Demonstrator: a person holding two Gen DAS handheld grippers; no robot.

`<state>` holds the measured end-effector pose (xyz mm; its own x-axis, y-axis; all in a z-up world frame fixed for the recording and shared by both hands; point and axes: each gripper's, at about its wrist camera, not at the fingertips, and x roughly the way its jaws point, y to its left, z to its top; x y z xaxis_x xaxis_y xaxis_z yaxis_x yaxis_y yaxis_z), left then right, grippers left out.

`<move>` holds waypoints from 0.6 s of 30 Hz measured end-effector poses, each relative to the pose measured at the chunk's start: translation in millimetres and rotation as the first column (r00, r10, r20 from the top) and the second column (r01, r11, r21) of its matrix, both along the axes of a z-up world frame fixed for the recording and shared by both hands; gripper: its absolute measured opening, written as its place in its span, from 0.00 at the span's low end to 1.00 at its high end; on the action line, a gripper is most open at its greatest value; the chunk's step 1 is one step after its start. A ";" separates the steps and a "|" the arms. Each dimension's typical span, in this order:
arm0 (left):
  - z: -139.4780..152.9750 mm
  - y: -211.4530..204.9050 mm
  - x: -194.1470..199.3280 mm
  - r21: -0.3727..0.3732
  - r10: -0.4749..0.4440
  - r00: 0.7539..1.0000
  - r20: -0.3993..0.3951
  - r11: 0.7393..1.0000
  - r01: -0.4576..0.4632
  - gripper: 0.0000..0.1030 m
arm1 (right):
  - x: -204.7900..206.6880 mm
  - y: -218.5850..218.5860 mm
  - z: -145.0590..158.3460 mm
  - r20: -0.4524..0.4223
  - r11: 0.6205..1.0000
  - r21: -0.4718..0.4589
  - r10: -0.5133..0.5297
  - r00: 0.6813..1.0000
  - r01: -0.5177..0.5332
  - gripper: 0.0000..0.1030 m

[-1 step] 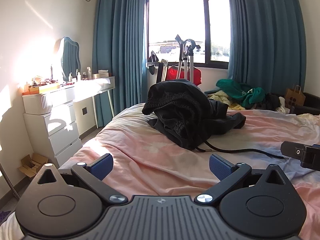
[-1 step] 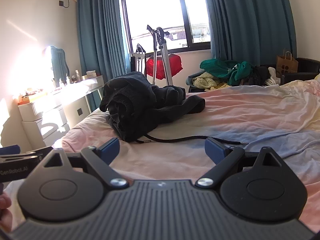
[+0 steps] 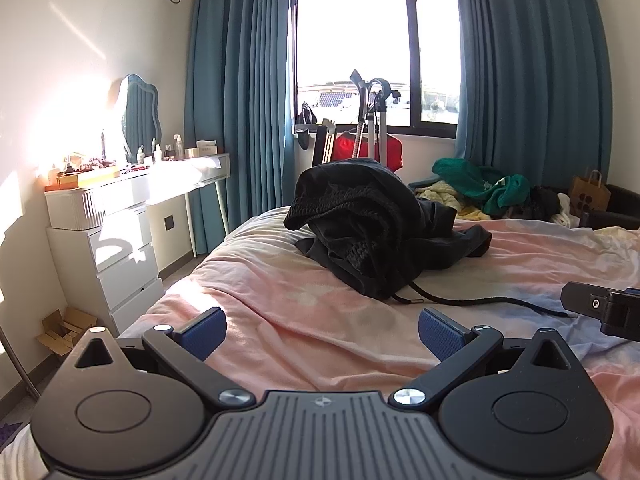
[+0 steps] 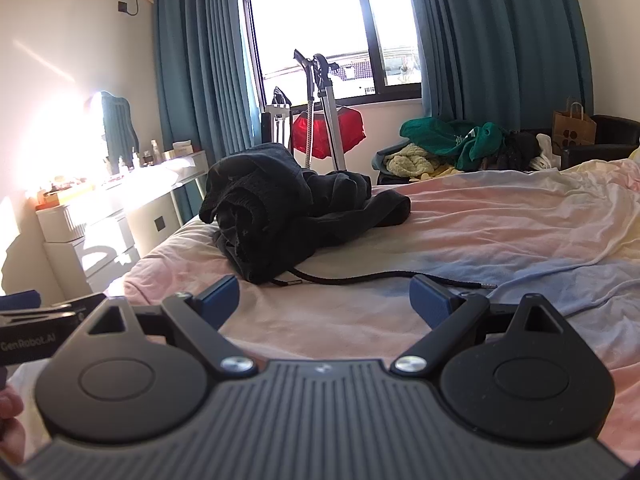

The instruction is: Fold clothes

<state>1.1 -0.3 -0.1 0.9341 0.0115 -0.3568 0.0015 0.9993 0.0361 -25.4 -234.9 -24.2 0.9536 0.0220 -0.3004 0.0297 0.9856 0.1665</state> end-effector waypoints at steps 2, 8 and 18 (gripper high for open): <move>-0.1 -0.3 1.1 -0.001 -0.001 1.000 -0.002 1.000 0.001 1.00 | -0.3 0.7 1.2 -0.002 1.000 0.001 0.000 1.000 0.000 0.91; -0.5 -1.1 4.5 -0.004 -0.004 1.000 -0.007 1.000 0.004 1.00 | -0.1 -1.2 1.7 -0.005 1.000 0.005 0.000 1.000 0.000 0.91; 1.0 1.6 3.2 0.009 0.026 1.000 0.004 1.000 -0.026 1.00 | -4.3 5.7 4.1 0.022 1.000 -0.022 -0.021 1.000 0.021 0.91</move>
